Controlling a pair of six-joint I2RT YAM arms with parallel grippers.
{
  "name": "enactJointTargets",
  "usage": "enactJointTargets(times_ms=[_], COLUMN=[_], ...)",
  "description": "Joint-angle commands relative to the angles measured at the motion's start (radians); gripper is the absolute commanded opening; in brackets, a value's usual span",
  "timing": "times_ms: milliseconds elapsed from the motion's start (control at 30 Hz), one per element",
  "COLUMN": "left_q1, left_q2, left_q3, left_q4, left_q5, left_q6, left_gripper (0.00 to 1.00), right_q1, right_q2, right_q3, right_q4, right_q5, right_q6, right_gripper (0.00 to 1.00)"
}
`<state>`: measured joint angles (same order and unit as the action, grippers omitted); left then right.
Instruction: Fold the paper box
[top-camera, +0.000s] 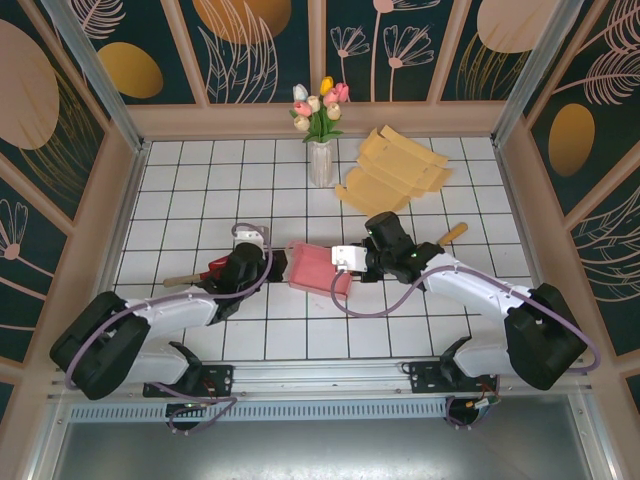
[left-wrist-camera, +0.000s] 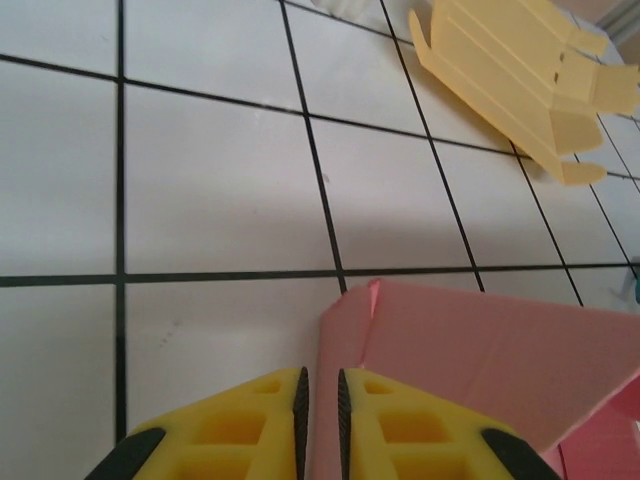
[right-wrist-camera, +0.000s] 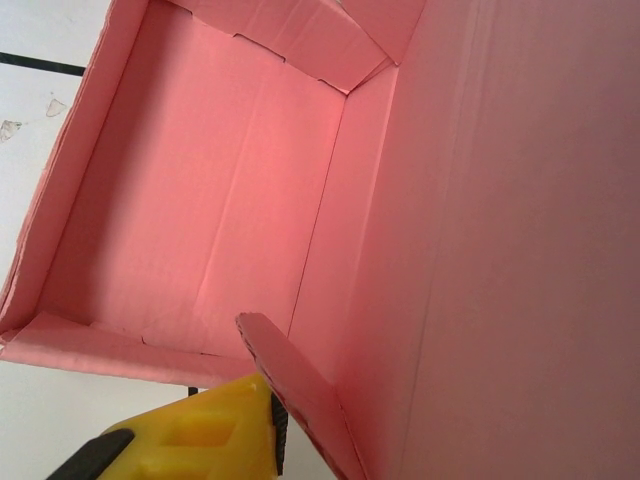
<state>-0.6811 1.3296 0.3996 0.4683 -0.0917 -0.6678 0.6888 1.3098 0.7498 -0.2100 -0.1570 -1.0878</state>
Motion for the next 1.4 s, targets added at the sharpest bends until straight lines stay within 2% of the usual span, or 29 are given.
enactJointTargets(times_ms=[0, 300, 533, 767, 900, 1000, 1100, 1367], left_q1=[-0.021, -0.077, -0.078, -0.078, -0.078, -0.077, -0.078, -0.077], left_q2=[0.025, 0.018, -0.030, -0.254, -0.421, -0.493, -0.477, -0.241], left_q3=[0.049, 0.043, -0.078, -0.149, -0.150, -0.128, -0.078, 0.027], left_q4=[0.059, 0.068, 0.033, -0.080, -0.181, -0.234, -0.243, -0.163], left_q5=[0.082, 0.088, -0.057, -0.129, -0.163, -0.184, -0.168, -0.118], left_q6=[-0.015, -0.017, 0.009, -0.004, -0.023, -0.029, -0.024, -0.004], left_gripper=[0.19, 0.18, 0.19, 0.20, 0.20, 0.23, 0.26, 0.29], right_q1=[0.012, 0.038, 0.082, 0.125, 0.142, 0.154, 0.167, 0.194], right_q2=[0.014, 0.020, 0.031, 0.039, 0.034, 0.034, 0.039, 0.024], right_q3=[0.006, 0.005, 0.000, 0.008, 0.015, 0.017, 0.019, 0.032], right_q4=[-0.035, -0.056, -0.089, -0.130, -0.140, -0.151, -0.160, -0.200], right_q5=[-0.001, 0.034, 0.111, 0.202, 0.226, 0.252, 0.278, 0.298], right_q6=[-0.013, -0.016, -0.025, -0.027, -0.026, -0.028, -0.028, -0.022], right_gripper=[0.29, 0.29, 0.29, 0.31, 0.34, 0.36, 0.39, 0.47])
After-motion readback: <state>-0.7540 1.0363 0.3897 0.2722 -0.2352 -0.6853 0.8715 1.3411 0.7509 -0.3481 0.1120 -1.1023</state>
